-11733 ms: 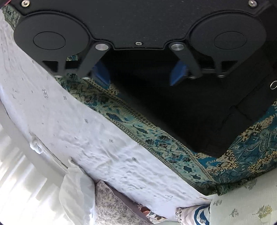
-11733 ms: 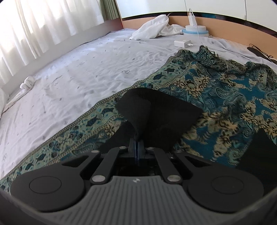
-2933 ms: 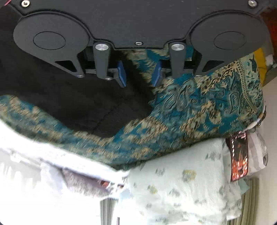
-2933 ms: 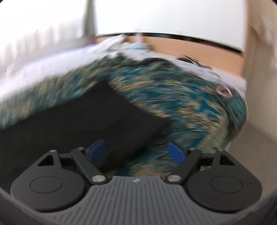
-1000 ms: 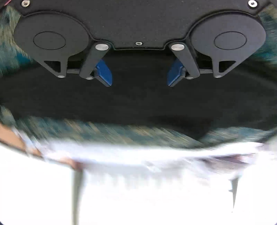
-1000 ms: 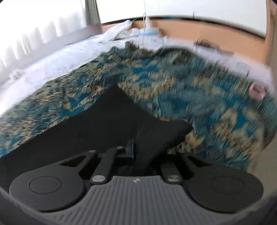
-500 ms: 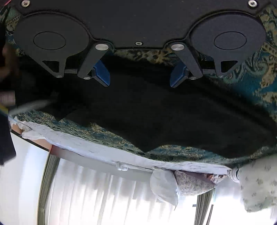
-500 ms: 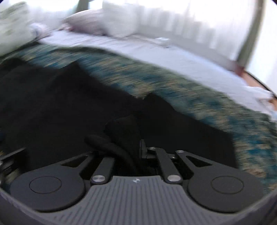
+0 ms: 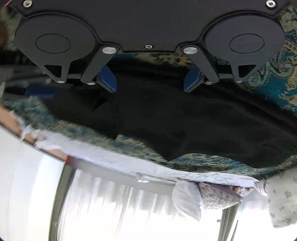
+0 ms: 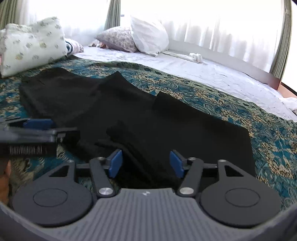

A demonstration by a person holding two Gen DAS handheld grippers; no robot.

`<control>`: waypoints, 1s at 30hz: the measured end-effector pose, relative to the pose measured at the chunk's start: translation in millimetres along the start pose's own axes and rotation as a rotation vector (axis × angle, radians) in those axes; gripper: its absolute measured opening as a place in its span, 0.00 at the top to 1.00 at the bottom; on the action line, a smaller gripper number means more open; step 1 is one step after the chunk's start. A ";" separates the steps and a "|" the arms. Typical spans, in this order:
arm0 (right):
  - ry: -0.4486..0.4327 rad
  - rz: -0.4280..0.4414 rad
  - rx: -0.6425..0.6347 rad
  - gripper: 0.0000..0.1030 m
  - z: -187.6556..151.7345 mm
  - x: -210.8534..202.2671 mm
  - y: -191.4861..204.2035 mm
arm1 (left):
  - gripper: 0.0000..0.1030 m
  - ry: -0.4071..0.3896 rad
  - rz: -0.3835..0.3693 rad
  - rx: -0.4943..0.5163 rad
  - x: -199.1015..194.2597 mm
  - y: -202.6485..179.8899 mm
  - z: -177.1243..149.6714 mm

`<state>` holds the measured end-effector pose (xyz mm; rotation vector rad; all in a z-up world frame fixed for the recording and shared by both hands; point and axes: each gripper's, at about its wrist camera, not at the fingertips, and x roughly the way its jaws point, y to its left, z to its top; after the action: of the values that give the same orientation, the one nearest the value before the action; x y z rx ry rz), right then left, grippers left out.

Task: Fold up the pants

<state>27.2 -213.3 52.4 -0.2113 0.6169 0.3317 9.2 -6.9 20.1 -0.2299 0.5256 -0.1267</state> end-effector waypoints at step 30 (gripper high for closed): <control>-0.189 -0.418 0.463 0.28 -70.8 -45.6 -88.3 | 0.37 0.247 -0.226 -0.357 72.5 -32.8 18.1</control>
<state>-13.0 -326.7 31.6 0.1373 0.4337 -0.1958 78.6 -48.1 8.6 -0.6284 0.7673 -0.2834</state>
